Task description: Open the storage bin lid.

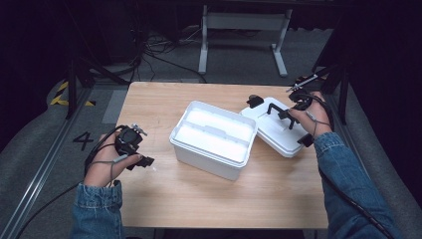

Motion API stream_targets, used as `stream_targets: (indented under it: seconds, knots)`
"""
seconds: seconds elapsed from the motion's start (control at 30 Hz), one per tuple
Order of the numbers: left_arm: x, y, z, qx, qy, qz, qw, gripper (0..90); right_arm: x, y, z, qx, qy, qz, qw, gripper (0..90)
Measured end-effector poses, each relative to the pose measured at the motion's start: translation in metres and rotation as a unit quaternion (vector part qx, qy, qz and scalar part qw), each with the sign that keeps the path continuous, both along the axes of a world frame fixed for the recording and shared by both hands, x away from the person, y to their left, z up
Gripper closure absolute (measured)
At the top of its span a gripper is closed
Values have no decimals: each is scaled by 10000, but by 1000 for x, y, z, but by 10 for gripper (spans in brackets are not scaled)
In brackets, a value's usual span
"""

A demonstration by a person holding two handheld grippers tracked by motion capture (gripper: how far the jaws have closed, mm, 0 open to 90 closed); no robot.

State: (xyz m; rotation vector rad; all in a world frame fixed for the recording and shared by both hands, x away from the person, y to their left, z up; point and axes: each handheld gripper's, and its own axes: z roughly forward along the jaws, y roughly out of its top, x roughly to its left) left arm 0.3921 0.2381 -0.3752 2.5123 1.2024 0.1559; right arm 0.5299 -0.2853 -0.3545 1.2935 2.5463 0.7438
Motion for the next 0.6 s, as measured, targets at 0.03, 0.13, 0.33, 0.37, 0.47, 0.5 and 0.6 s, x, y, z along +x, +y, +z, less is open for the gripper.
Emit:
stream_targets:
  seconds: [0.03,0.13,0.33,0.37,0.47,0.5,0.6]
  knots:
    - [0,1,0,-12,-14,15,10000,235,0,0,-2,9,7,-15,10000,843]
    - [-2,2,-1,0,-11,33,10000,235,0,1,-9,29,41,-5,10000,843]
    - [-3,2,-2,42,14,6,10000,233,0,1,-21,58,141,-7,9999,843]
    - [-4,2,-2,37,29,18,10000,233,0,0,-24,32,150,-7,9999,843]
    - [-4,2,-2,50,23,24,10000,233,-1,0,-28,48,183,-27,9998,842]
    - [-4,2,-2,53,28,26,10000,233,-1,-1,-30,48,188,-28,9998,843]
    - [-4,2,-2,48,44,21,10000,233,-2,-2,-34,58,232,-25,9997,843]
